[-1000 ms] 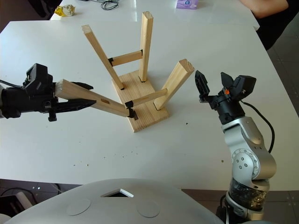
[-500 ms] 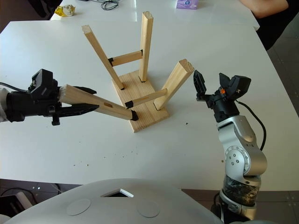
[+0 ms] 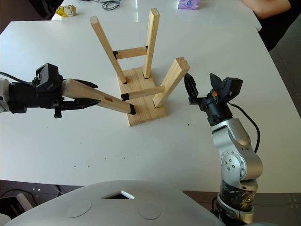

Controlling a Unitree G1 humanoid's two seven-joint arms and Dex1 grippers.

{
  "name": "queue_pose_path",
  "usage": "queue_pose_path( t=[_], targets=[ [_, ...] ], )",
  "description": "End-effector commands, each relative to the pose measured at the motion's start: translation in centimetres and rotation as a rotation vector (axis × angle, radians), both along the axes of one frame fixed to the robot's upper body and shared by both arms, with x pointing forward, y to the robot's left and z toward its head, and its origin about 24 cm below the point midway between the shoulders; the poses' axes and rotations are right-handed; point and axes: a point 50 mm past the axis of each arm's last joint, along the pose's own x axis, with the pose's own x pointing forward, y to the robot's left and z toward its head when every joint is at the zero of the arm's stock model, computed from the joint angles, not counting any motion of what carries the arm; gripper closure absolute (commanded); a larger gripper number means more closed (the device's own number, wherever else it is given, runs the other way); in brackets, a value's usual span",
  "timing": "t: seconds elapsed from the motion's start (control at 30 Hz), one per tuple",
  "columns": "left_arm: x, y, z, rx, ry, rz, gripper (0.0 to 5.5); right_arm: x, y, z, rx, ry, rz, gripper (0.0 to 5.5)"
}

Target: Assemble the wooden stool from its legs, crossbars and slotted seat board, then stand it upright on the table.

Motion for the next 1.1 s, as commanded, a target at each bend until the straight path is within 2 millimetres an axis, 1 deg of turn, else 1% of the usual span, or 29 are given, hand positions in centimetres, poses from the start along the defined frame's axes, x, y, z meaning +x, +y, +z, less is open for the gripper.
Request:
queue_pose_path(
  t=[0.03,0.2,0.37,0.47,0.57,0.73,0.97,1.1],
  targets=[
    [0.8,0.8,-0.1,0.107,0.046,0.024,3.45,-0.3,0.5,-0.1,0.028,-0.019,-0.04,0.29],
    [1.8,1.2,0.2,0.172,0.055,0.004,3.45,-1.0,1.4,-0.4,0.06,-0.025,-0.072,0.29],
    [2.3,0.8,0.7,0.183,0.09,-0.056,3.45,-1.8,2.3,-0.6,0.071,-0.025,-0.08,0.29],
    [2.8,0.6,0.6,0.206,0.1,-0.085,3.45,-1.9,3.0,-0.4,0.084,-0.037,-0.08,0.29],
    [3.1,0.3,0.6,0.211,0.102,-0.101,3.45,-1.8,3.5,-0.1,0.084,-0.052,-0.082,0.29],
    [2.7,-0.3,0.2,0.217,0.102,-0.124,3.45,-1.3,4.2,0.5,0.094,-0.075,-0.099,0.29],
    [2.3,-0.9,-0.8,0.231,0.097,-0.137,3.45,-1.0,4.6,-0.4,0.082,-0.048,-0.082,0.29],
    [2.8,-1.1,-0.8,0.188,0.133,-0.125,3.45,-0.7,4.5,-0.6,0.084,-0.048,-0.088,0.29]
  ],
)
